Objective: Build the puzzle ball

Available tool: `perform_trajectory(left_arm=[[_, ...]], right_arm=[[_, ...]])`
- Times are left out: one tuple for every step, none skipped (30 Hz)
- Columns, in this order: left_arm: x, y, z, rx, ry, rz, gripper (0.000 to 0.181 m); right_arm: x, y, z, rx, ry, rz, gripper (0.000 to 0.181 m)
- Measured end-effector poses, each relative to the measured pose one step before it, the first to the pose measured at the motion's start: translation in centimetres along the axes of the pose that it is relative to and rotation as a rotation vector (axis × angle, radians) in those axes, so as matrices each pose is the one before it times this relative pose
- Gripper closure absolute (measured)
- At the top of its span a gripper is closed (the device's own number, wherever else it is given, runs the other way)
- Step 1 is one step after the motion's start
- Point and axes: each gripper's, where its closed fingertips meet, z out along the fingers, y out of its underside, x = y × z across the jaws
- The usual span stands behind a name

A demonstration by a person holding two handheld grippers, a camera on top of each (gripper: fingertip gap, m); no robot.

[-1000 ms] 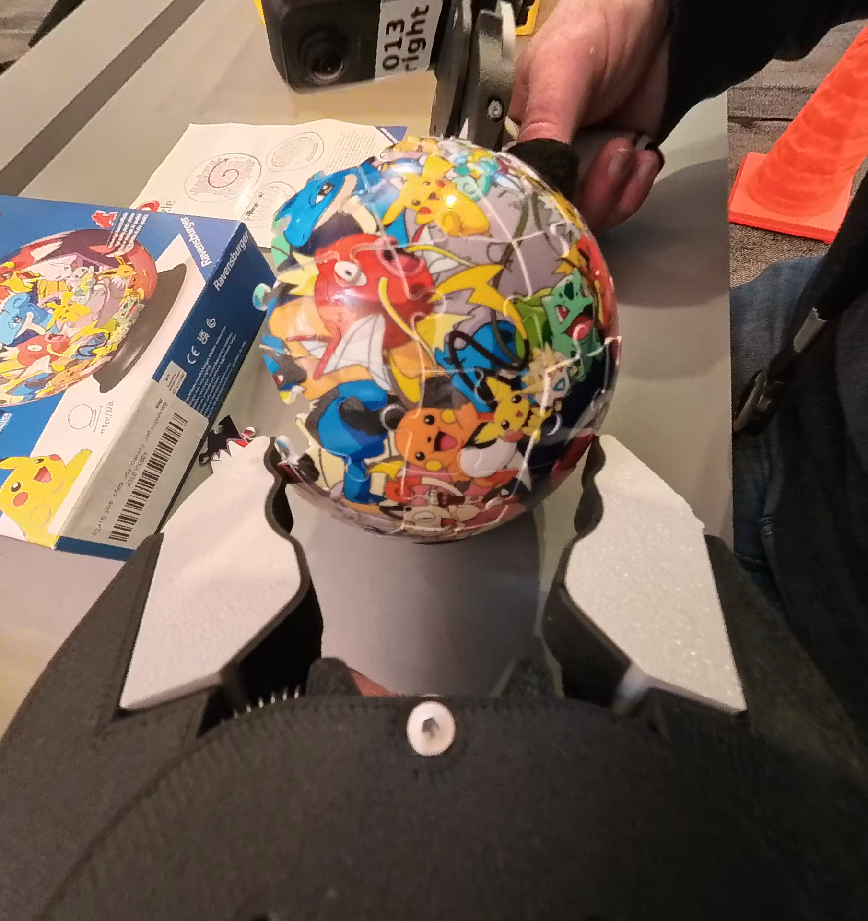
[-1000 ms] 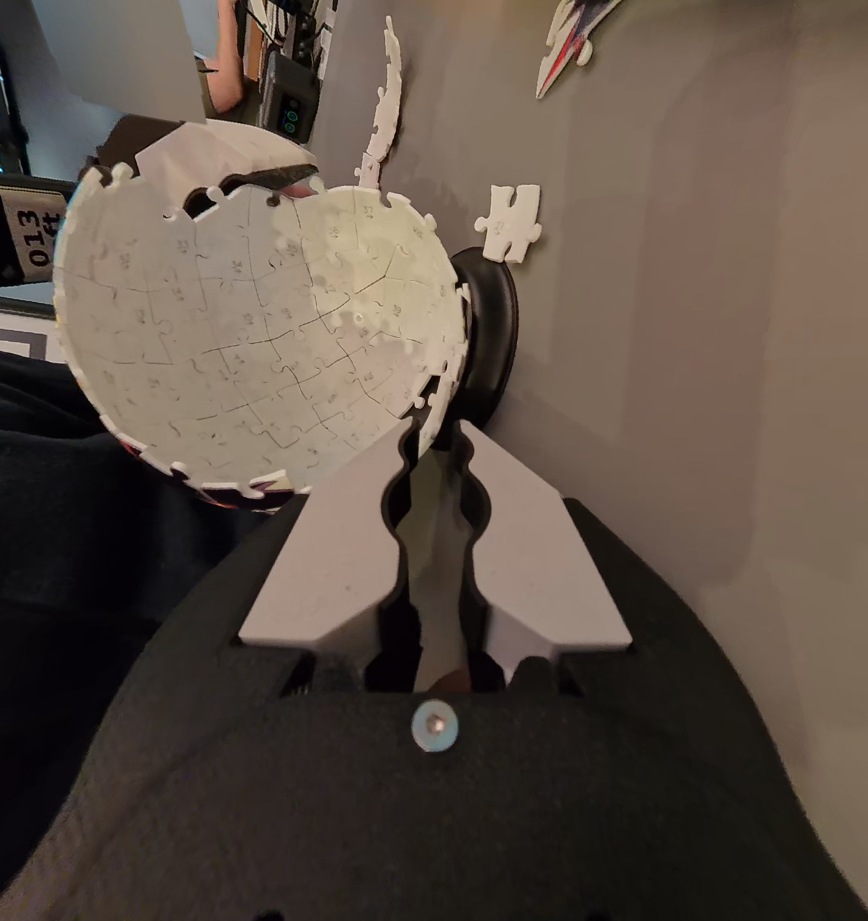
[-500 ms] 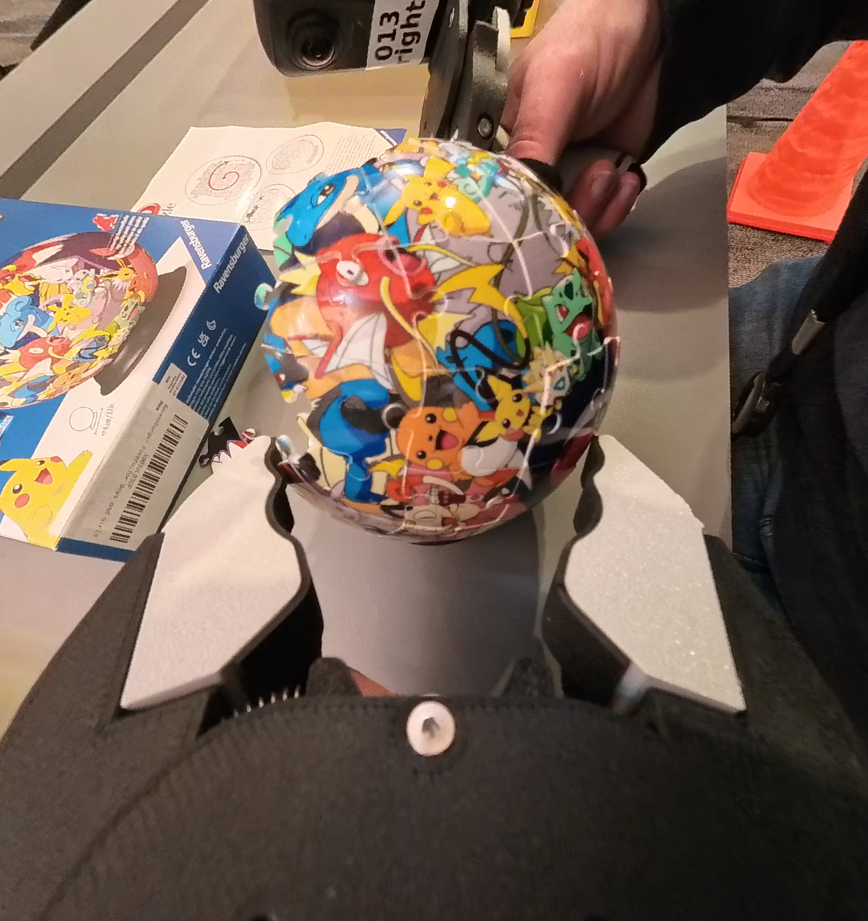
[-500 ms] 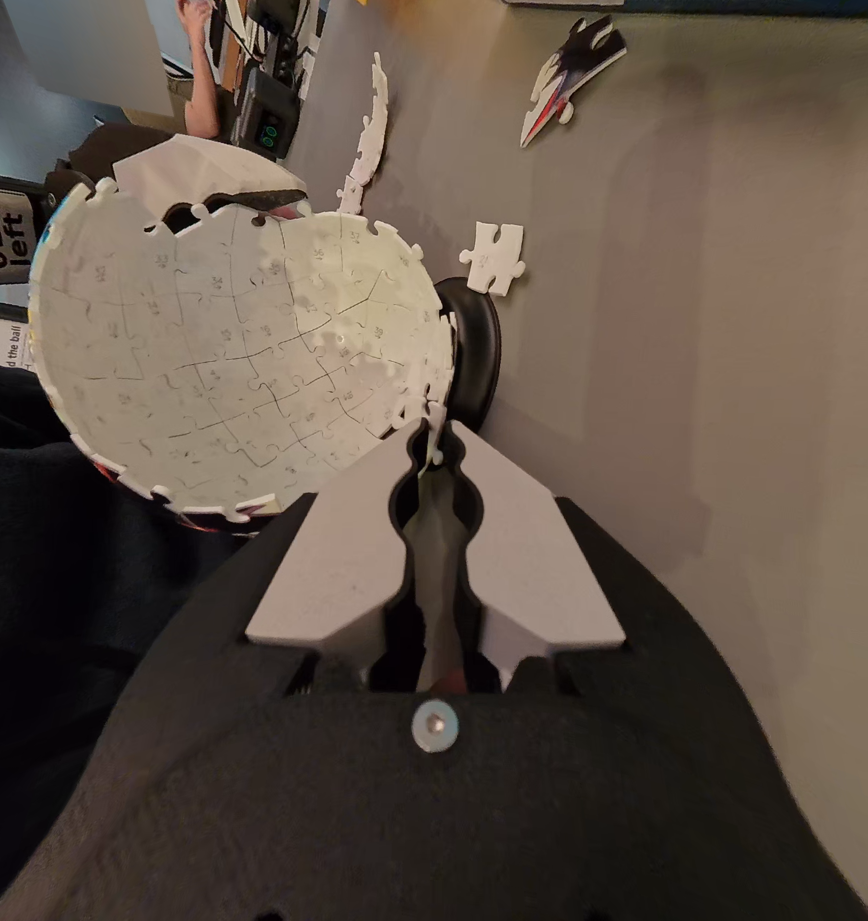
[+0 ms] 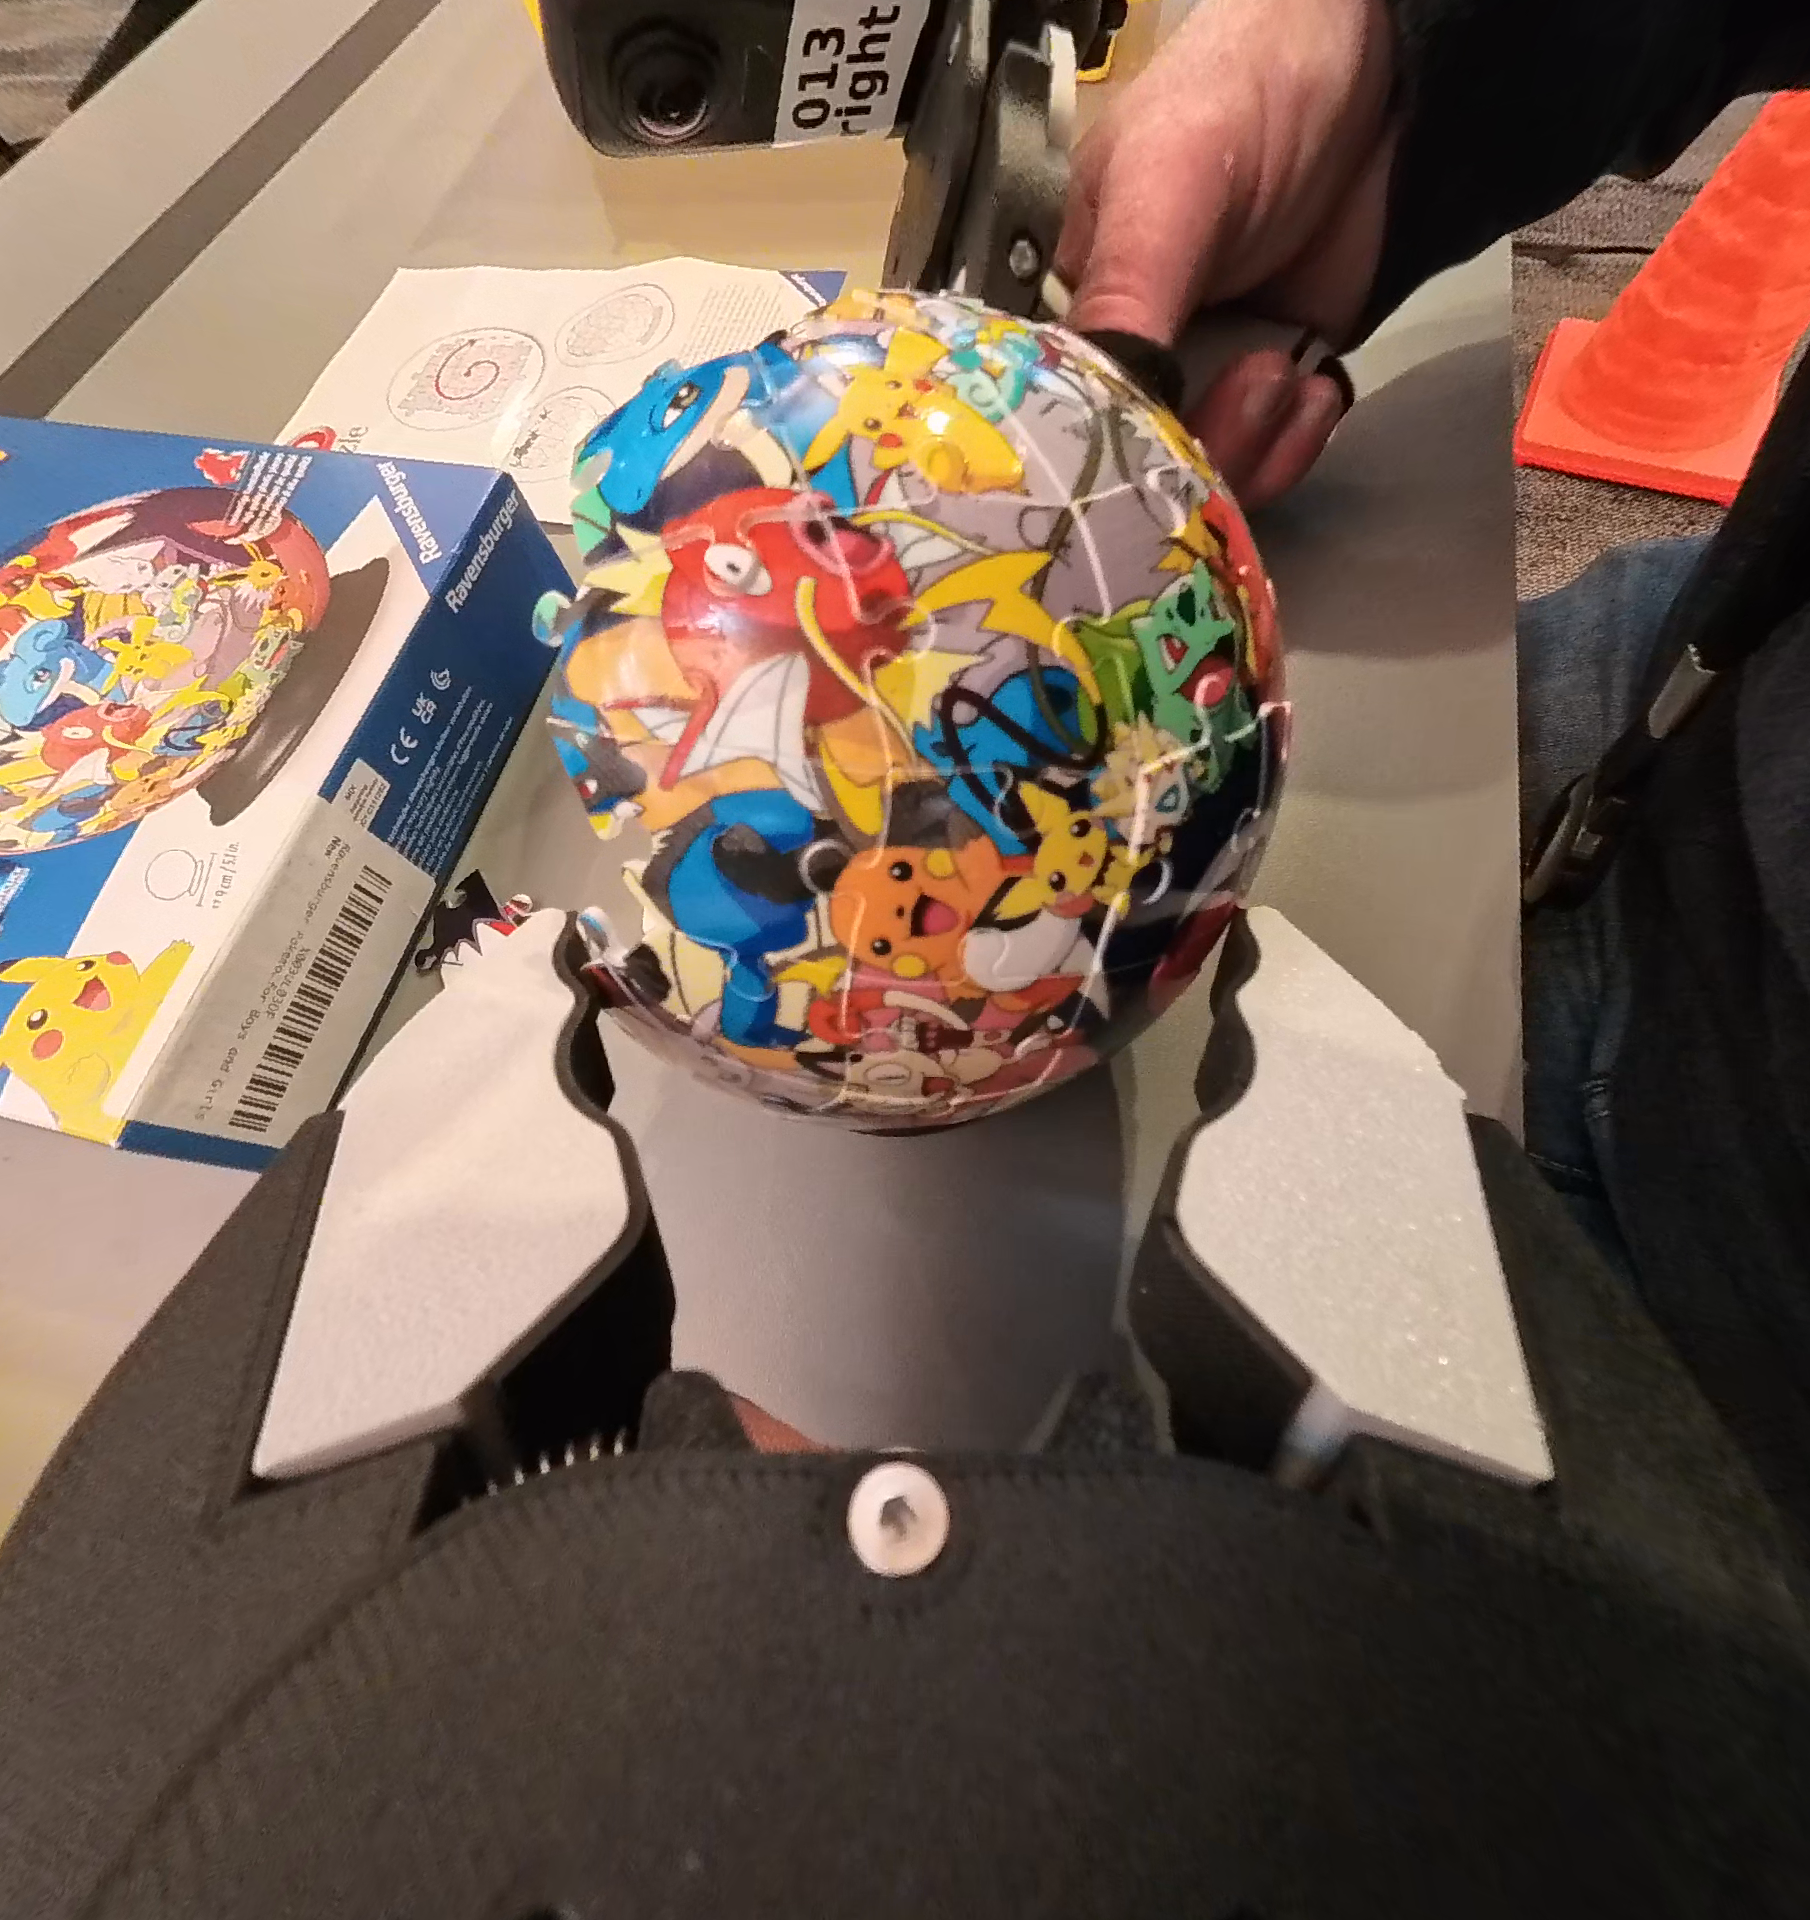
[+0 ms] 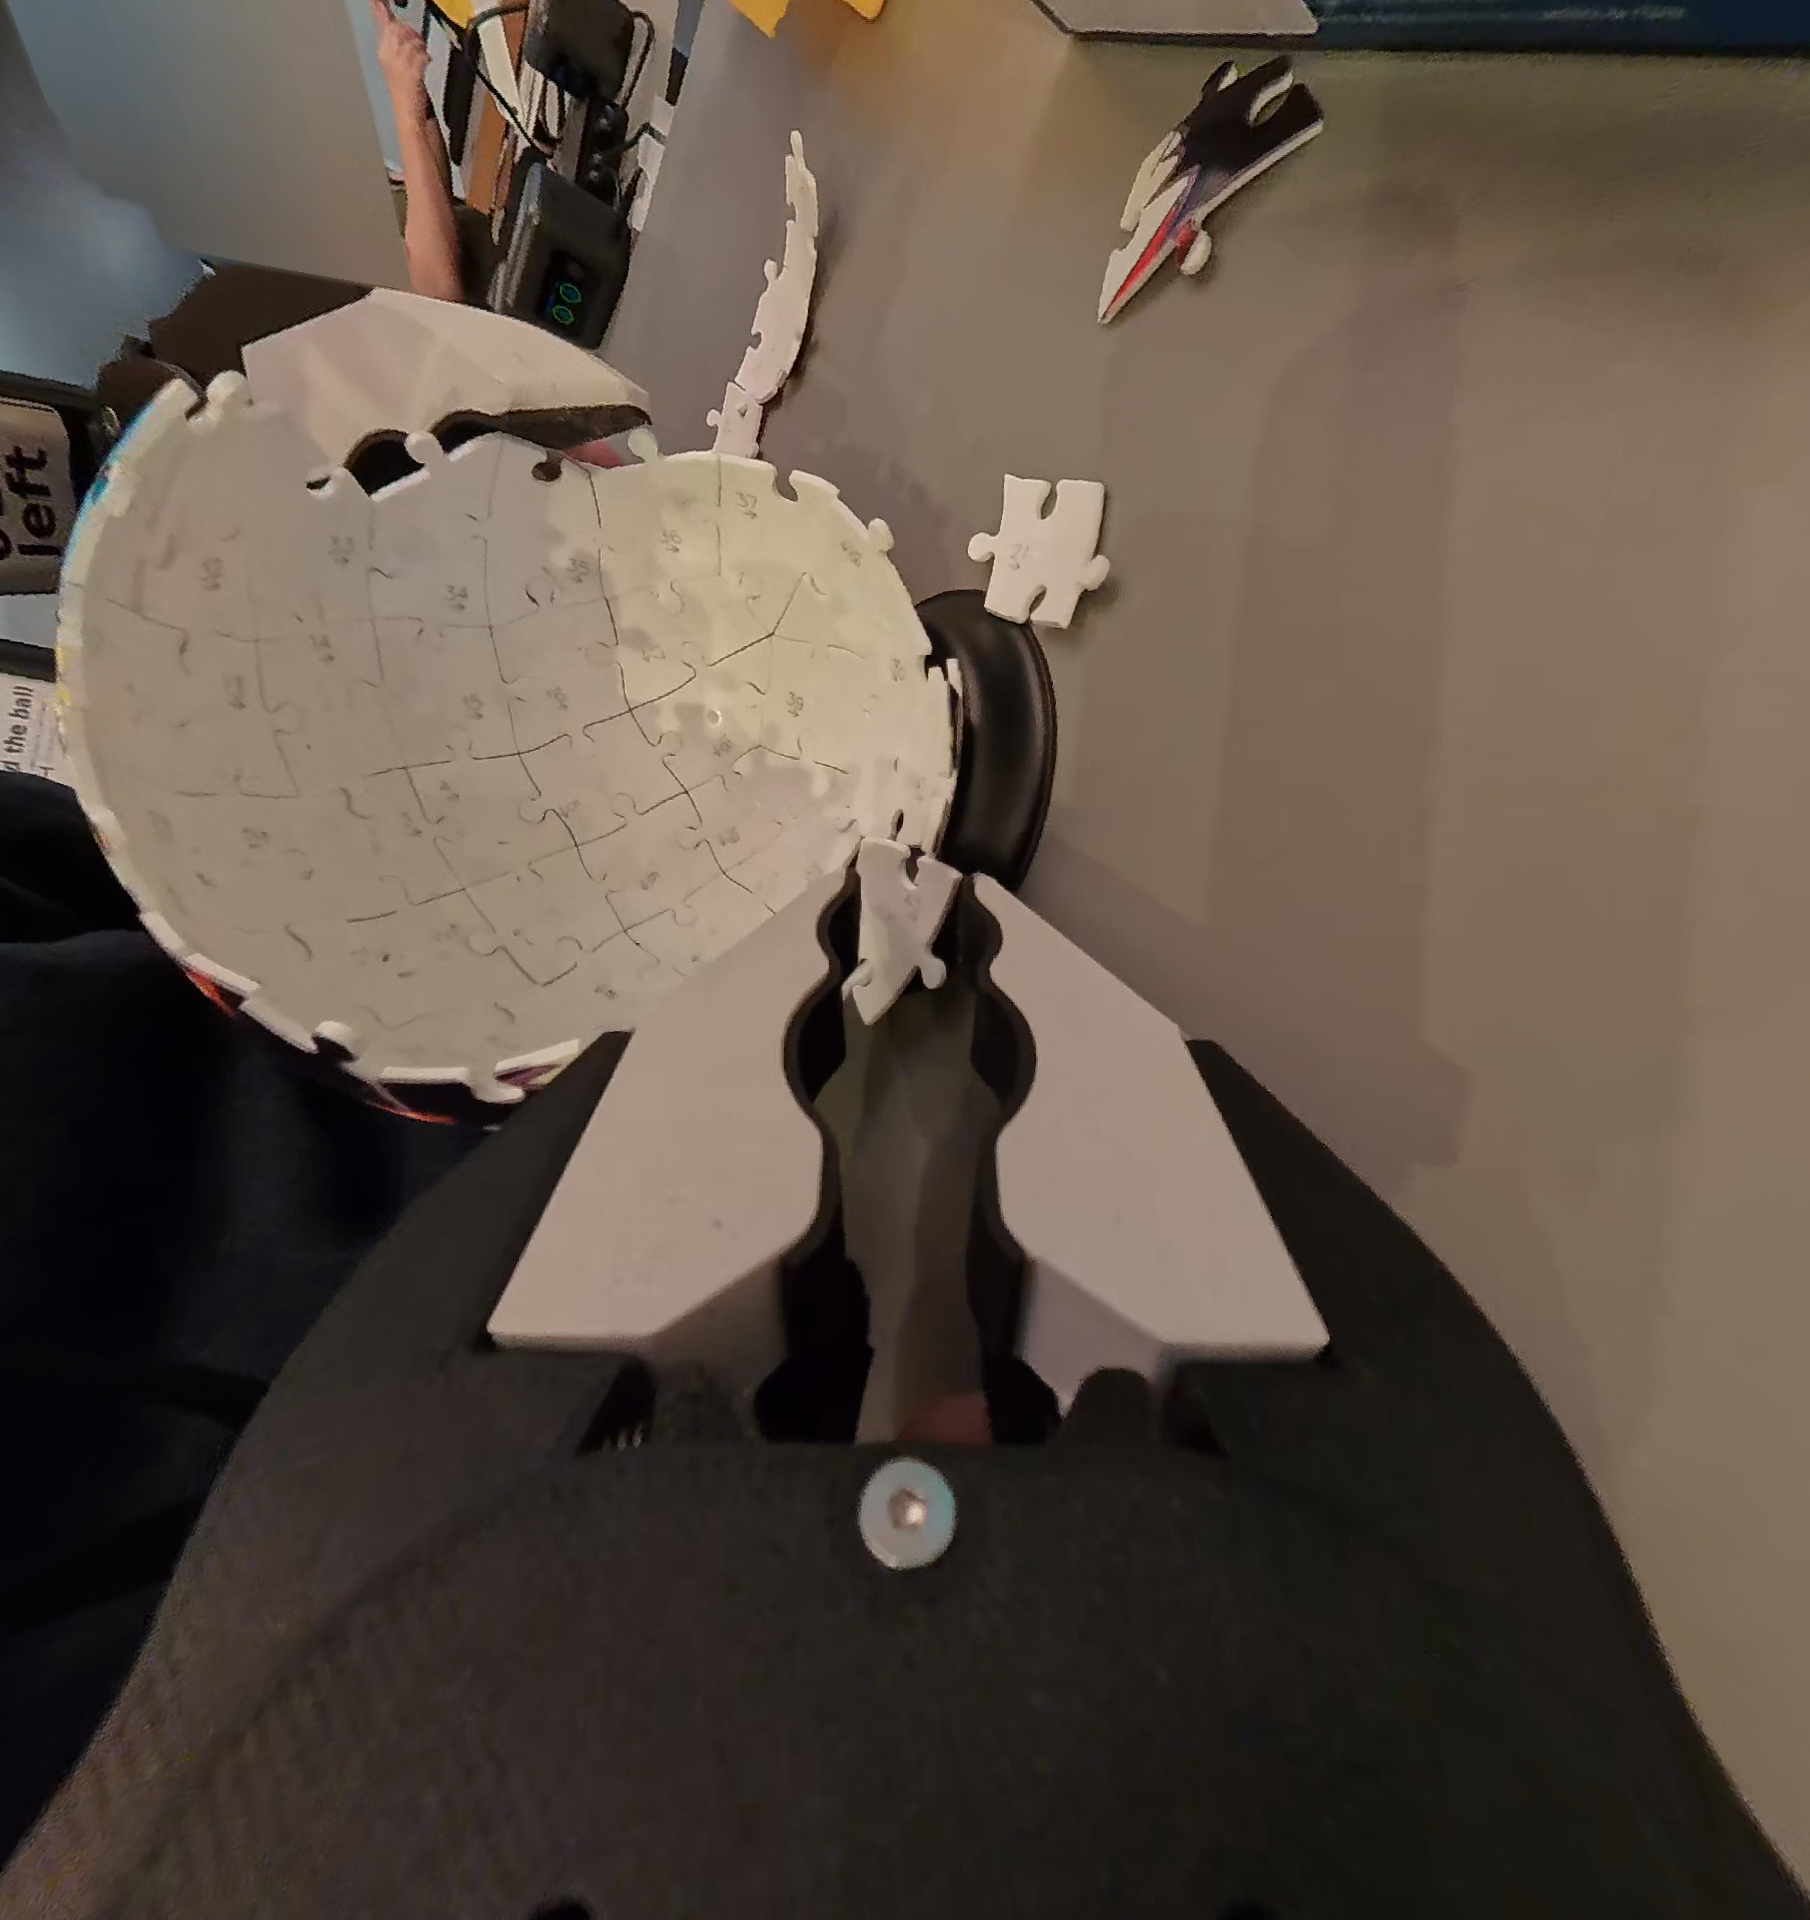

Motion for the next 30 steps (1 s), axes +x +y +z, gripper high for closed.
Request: perform_trajectory(left_arm=[[-0.002,-0.003,0.007,0.0000,0.0006,-0.0004,0.070],[-0.007,0.006,-0.003,-0.0004,-0.0001,0.0008,0.070],[-0.003,-0.009,0.000,-0.0005,-0.0002,0.0009,0.070],[0.004,-0.012,0.007,0.0008,-0.0003,0.0003,0.070],[-0.009,0.001,-0.001,0.0003,0.0004,-0.0008,0.070],[-0.018,-0.019,-0.010,0.0005,-0.0001,-0.0007,0.070],[-0.019,-0.007,-0.006,-0.0001,-0.0007,0.0012,0.070],[0.003,-0.005,-0.003,0.0008,0.0003,0.0004,0.070],[-0.006,-0.023,0.008,0.0011,0.0005,-0.0015,0.070],[-0.011,-0.021,-0.004,0.0016,-0.0001,0.0003,0.070],[0.000,-0.029,0.002,0.0002,-0.0004,0.0013,0.070],[0.010,0.022,-0.002,-0.0012,0.0006,0.0012,0.071],[0.004,0.011,-0.011,-0.0006,-0.0002,0.0007,0.071],[-0.010,0.020,-0.022,-0.0009,-0.0011,0.0015,0.071],[0.018,0.033,-0.019,-0.0015,0.0004,0.0018,0.071],[0.008,0.029,-0.016,-0.0010,0.0000,0.0010,0.071],[0.005,0.015,0.002,-0.0005,0.0002,-0.0002,0.071],[0.010,0.022,-0.002,-0.0012,0.0006,0.0013,0.071],[0.002,0.024,0.002,-0.0020,0.0003,0.0028,0.071],[-0.025,0.032,-0.009,0.0001,-0.0004,-0.0002,0.071],[-0.014,0.029,0.008,0.0013,0.0013,-0.0043,0.071],[0.002,0.025,0.011,0.0008,0.0005,-0.0012,0.071],[-0.023,0.004,0.003,-0.0007,-0.0009,0.0012,0.071],[-0.017,-0.003,-0.003,-0.0004,0.0003,-0.0002,0.071],[-0.025,-0.060,-0.023,0.0024,0.0001,-0.0009,0.072],[-0.013,-0.034,-0.012,0.0011,0.0005,-0.0005,0.072],[0.006,-0.041,0.008,0.0010,-0.0002,0.0022,0.072],[0.015,-0.010,0.017,-0.0003,0.0007,0.0013,0.072],[-0.006,-0.001,0.012,-0.0009,0.0002,0.0020,0.072],[-0.015,0.013,0.003,-0.0018,-0.0004,0.0007,0.072]], right_arm=[[0.084,-0.009,0.067,-0.0021,0.0082,-0.0137,0.166],[0.051,-0.073,0.034,0.0009,0.0049,-0.0096,0.166],[0.067,-0.049,0.043,-0.0007,0.0064,-0.0070,0.167],[0.098,-0.007,0.045,-0.0036,0.0096,-0.0127,0.169],[0.058,0.012,0.045,-0.0039,0.0080,-0.0138,0.169],[0.032,0.011,0.030,-0.0034,0.0052,-0.0092,0.169],[0.041,-0.005,0.014,-0.0022,0.0053,-0.0101,0.168],[0.032,-0.004,0.010,-0.0007,0.0064,-0.0134,0.168],[0.032,-0.013,0.020,-0.0007,0.0068,-0.0127,0.167],[0.018,0.010,0.008,-0.0022,0.0066,-0.0135,0.167],[0.015,0.024,0.015,-0.0047,0.0069,-0.0152,0.167],[0.066,-0.028,-0.009,-0.0026,0.0113,-0.0183,0.165],[0.067,-0.043,0.011,-0.0008,0.0134,-0.0188,0.164],[0.009,-0.026,0.036,-0.0025,0.0070,-0.0143,0.163],[-0.033,0.004,0.035,-0.0036,0.0014,-0.0115,0.163],[-0.020,-0.006,0.008,-0.0029,0.0007,-0.0133,0.162],[-0.009,-0.003,-0.002,-0.0028,0.0002,-0.0131,0.162],[-0.029,-0.042,-0.014,-0.0005,-0.0013,-0.0112,0.160],[-0.013,-0.113,-0.017,0.0054,0.0001,-0.0116,0.159],[-0.032,-0.038,-0.014,0.0015,-0.0019,-0.0077,0.157],[-0.038,0.017,-0.002,-0.0037,-0.0058,-0.0021,0.156],[-0.019,-0.042,-0.019,0.0013,-0.0054,-0.0016,0.155],[0.012,0.004,-0.003,-0.0007,-0.0006,-0.0046,0.156],[0.081,0.054,0.019,-0.0040,0.0023,-0.0033,0.158],[0.013,-0.005,0.004,0.0000,-0.0042,0.0038,0.158],[-0.033,0.002,-0.008,0.0000,-0.0046,0.0032,0.159],[-0.022,0.015,-0.001,-0.0021,-0.0013,-0.0015,0.160],[-0.023,0.000,-0.003,-0.0027,0.0003,-0.0045,0.160],[-0.029,0.005,-0.022,-0.0039,-0.0002,-0.0064,0.161],[0.025,-0.027,-0.061,-0.0025,0.0009,-0.0066,0.160]])
